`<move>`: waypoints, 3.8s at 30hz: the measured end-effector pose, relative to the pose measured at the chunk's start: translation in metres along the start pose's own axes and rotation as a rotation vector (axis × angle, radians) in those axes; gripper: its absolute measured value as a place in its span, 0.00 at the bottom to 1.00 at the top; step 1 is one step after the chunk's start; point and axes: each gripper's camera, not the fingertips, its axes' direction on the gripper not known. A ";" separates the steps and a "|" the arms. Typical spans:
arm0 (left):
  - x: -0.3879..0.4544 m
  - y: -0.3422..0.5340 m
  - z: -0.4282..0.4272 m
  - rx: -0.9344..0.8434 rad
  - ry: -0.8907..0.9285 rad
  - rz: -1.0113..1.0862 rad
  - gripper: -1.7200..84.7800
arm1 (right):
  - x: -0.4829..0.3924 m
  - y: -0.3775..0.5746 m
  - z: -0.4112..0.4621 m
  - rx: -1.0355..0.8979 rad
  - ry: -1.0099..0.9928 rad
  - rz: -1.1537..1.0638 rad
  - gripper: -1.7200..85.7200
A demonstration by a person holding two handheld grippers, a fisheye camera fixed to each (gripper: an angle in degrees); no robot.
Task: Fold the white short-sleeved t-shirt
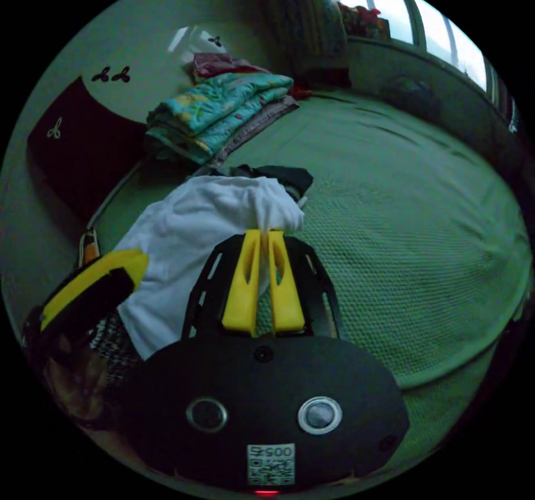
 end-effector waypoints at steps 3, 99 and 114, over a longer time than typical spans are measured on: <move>-0.007 -0.003 0.011 -0.014 0.018 -0.014 0.07 | -0.010 -0.003 -0.011 0.049 0.132 -0.048 0.01; 0.340 -0.038 0.187 -0.127 -0.026 0.414 0.02 | 0.111 0.125 -0.115 -0.093 0.218 0.232 0.01; 0.304 -0.033 0.172 -0.118 -0.083 0.332 0.02 | 0.091 0.130 -0.098 -0.149 0.342 0.168 0.01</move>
